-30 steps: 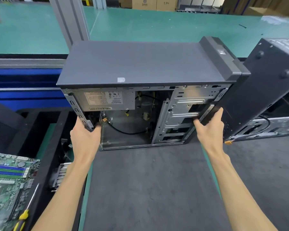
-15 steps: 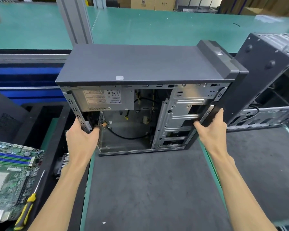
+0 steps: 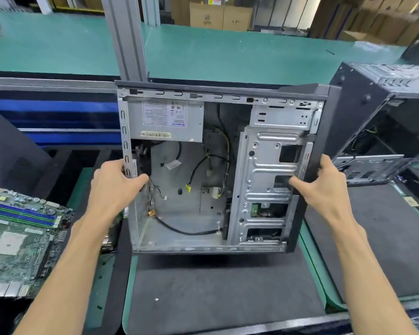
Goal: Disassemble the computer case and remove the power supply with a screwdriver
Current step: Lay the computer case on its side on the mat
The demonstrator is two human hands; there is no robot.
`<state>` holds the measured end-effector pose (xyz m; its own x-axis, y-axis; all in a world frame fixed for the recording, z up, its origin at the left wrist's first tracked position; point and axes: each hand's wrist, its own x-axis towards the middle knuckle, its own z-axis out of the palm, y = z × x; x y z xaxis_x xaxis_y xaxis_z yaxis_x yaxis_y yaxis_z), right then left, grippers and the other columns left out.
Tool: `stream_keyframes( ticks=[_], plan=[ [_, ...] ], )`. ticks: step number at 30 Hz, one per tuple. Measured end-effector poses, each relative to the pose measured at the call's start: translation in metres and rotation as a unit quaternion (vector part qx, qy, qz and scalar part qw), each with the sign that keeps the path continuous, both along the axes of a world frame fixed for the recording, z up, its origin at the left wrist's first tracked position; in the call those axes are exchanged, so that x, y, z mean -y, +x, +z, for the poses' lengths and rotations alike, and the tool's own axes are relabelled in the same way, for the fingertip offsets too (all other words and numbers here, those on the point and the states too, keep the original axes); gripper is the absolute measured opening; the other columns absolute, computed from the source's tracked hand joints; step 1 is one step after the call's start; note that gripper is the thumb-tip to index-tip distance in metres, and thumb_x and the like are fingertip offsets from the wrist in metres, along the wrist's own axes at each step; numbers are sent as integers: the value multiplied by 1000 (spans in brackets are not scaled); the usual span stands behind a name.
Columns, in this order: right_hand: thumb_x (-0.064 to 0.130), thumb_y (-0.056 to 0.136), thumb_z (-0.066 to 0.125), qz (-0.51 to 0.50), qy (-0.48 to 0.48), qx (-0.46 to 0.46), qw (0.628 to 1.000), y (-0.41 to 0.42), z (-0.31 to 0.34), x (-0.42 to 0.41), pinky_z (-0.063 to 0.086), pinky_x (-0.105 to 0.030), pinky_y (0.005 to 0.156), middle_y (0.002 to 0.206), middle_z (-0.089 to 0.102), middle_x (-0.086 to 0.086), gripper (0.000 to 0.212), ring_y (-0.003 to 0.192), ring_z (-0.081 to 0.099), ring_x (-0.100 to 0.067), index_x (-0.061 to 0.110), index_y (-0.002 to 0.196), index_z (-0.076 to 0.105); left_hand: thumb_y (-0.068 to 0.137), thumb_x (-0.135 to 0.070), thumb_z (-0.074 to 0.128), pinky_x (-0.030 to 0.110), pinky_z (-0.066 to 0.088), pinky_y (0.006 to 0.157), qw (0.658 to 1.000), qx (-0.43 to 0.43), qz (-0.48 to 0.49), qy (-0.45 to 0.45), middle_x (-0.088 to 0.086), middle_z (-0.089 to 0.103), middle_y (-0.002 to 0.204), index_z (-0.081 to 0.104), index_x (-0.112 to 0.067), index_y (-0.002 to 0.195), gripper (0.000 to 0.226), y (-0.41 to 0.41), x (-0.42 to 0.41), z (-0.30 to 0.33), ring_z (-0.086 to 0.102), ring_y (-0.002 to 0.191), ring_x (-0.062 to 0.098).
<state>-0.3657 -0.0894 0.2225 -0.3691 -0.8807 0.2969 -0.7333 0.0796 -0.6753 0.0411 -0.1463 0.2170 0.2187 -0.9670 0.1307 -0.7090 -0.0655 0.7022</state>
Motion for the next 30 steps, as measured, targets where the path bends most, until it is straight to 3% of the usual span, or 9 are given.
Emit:
stream_keyframes(
  ticks=[4, 8, 12, 16, 19, 23, 25, 27, 30],
  plan=[
    [31, 74, 81, 4, 49, -38, 998, -6, 7, -4, 40, -17, 55, 73, 65, 17, 26, 69, 59, 1, 25, 86, 58, 76, -33, 74, 26, 37, 52, 998, 29, -6, 64, 2, 65, 65, 68, -22, 69, 15, 2, 2, 11, 60, 64, 20],
    [37, 72, 83, 7, 145, -65, 987, -17, 6, 7, 35, -20, 53, 63, 62, 14, 24, 65, 55, 0, 25, 76, 62, 77, -38, 74, 29, 38, 54, 988, 63, -14, 137, 4, 63, 65, 60, -10, 68, 33, 0, 8, 3, 59, 62, 23],
    [45, 72, 84, 6, 240, -70, 968, -22, -13, 11, 37, -29, 50, 52, 59, 7, 42, 60, 58, -18, 12, 68, 58, 81, -42, 68, 27, 38, 54, 967, 126, -40, 217, 8, 65, 77, 63, -1, 86, 42, -6, 14, -18, 59, 67, 21],
    [51, 74, 82, 8, 314, -97, 944, -31, -41, 4, 50, -36, 70, 91, 75, -12, 59, 88, 68, -28, -3, 96, 70, 80, -46, 68, 26, 34, 51, 954, 145, -45, 258, 5, 58, 68, 61, -3, 85, 44, -11, 9, -44, 55, 60, 20],
    [52, 74, 81, 7, 325, -94, 941, -34, -45, 5, 49, -34, 67, 88, 75, -5, 52, 84, 68, -22, 6, 98, 75, 81, -47, 68, 25, 32, 48, 951, 153, -38, 267, 1, 51, 60, 61, 8, 106, 62, -13, 14, -47, 50, 53, 17],
    [53, 74, 80, -5, 332, -74, 940, -36, -44, 14, 48, -36, 74, 94, 72, -7, 57, 93, 64, -28, 8, 108, 70, 79, -46, 68, 26, 32, 48, 952, 152, -33, 263, 1, 52, 65, 54, -7, 81, 41, -19, 15, -48, 50, 56, 17],
    [53, 74, 80, -6, 330, -76, 941, -36, -43, 22, 47, -35, 77, 102, 67, -6, 67, 95, 58, -26, 9, 123, 67, 78, -45, 68, 25, 32, 48, 954, 139, -25, 264, 1, 52, 64, 44, -12, 73, 40, -20, 13, -48, 50, 55, 18],
    [52, 75, 80, -4, 332, -74, 940, -37, -42, 29, 49, -37, 87, 127, 66, -9, 81, 112, 60, -29, 9, 139, 57, 78, -45, 69, 25, 33, 48, 954, 140, -26, 263, 1, 52, 61, 42, -13, 69, 42, -21, 12, -48, 50, 53, 17],
    [51, 77, 78, -2, 336, -74, 939, -36, -40, 36, 50, -42, 97, 136, 62, -8, 82, 124, 56, -30, 9, 143, 52, 77, -45, 70, 25, 32, 48, 958, 129, -30, 254, -2, 43, 54, 37, -14, 64, 46, -22, 12, -47, 44, 48, 17]
  ],
)
